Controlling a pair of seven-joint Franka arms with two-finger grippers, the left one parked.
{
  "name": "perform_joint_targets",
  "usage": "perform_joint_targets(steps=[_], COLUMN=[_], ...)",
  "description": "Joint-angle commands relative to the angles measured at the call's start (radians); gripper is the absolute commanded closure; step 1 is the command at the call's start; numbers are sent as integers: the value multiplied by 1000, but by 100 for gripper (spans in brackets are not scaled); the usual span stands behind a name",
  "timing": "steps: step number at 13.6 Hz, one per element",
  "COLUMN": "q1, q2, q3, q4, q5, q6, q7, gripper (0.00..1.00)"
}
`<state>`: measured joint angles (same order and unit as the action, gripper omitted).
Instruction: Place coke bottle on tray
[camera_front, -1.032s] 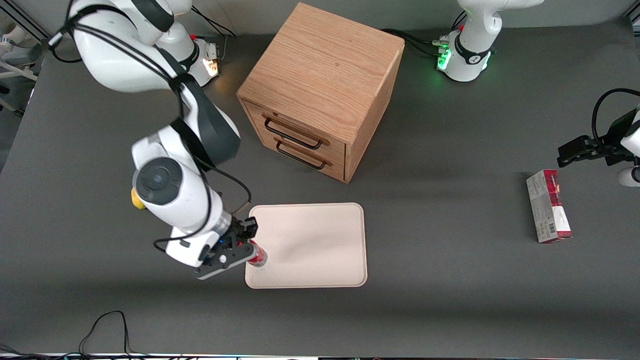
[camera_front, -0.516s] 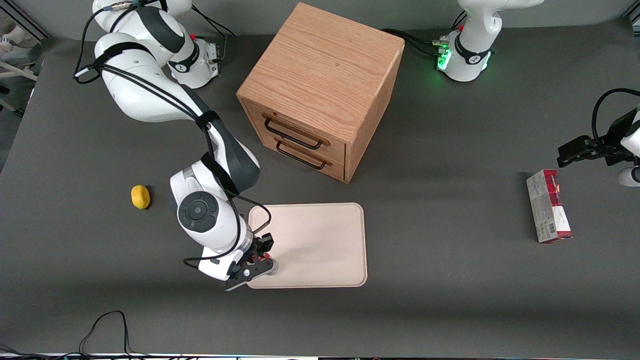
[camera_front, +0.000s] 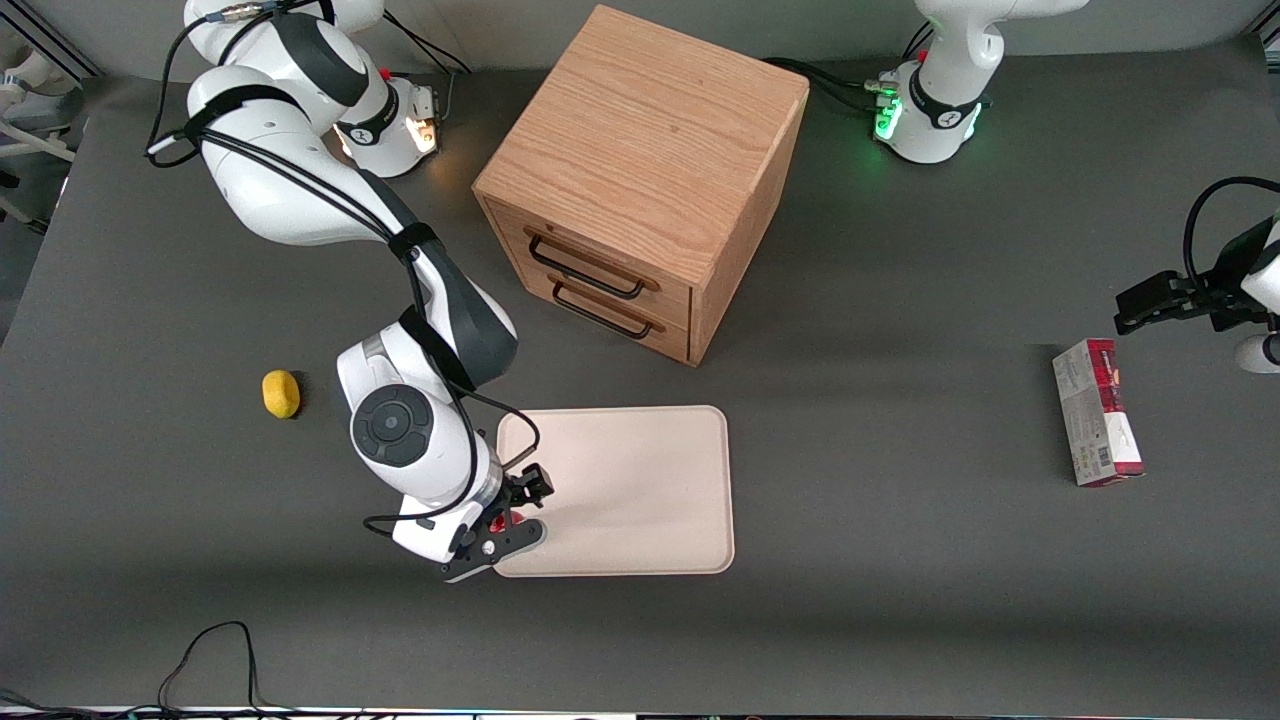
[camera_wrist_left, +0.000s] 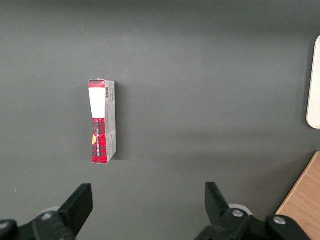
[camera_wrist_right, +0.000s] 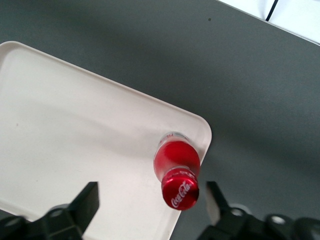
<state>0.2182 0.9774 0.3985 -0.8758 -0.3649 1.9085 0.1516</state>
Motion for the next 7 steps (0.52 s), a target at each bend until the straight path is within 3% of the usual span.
perform_joint_targets(steps=[1, 3, 6, 7], q1=[-11, -28, -98, -103], q2=[-28, -77, -179, -225], q3=[10, 10, -12, -41], q4=[0, -2, -5, -21], q5=[-17, 16, 164, 182], q6=[0, -22, -181, -242], q7=[20, 17, 16, 17], gripper=[0, 0, 0, 0])
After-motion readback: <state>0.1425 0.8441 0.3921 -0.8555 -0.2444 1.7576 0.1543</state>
